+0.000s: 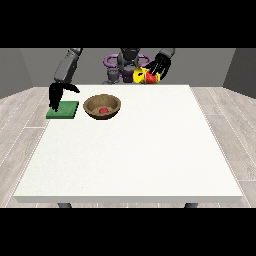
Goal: Pick the cup and pour the ball into the bowl, then pick the bowl and place it on the pad
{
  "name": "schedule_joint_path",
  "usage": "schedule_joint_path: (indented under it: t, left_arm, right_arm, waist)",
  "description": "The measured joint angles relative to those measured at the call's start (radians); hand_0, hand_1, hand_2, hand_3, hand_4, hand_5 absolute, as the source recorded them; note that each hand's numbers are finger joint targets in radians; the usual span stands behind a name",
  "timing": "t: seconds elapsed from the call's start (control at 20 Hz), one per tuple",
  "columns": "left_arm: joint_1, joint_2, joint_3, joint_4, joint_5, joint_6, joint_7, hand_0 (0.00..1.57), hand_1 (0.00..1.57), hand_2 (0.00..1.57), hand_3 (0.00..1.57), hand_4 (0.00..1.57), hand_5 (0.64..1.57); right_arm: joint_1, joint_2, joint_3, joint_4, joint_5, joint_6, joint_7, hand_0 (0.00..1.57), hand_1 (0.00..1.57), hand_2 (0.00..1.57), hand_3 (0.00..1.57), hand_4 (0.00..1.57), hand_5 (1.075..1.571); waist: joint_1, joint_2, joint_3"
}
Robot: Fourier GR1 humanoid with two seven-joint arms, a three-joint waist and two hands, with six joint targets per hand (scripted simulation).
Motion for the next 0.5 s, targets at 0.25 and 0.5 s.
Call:
schedule_joint_path:
  t: [0.25, 0.5]
  left_arm:
    - [0.024, -0.019, 0.124, -0.018, 0.278, 0.009, -0.133, 0.29, 0.29, 0.0, 0.0, 0.83, 1.559]
    - [0.066, -0.025, 0.195, 0.01, 0.516, 0.02, -0.242, 0.0, 0.0, 0.0, 0.0, 0.0, 1.518]
  right_arm:
    - [-0.049, 0.035, 0.004, -0.03, -0.019, -0.002, 0.014, 0.0, 0.0, 0.0, 0.0, 0.39, 1.57]
    - [-0.092, 0.084, 0.039, -0.069, -0.014, -0.016, 0.048, 0.0, 0.0, 0.0, 0.0, 0.29, 1.553]
  waist:
    - [-0.016, 0.096, -0.0001]
    - [-0.071, 0.134, 0.0011]
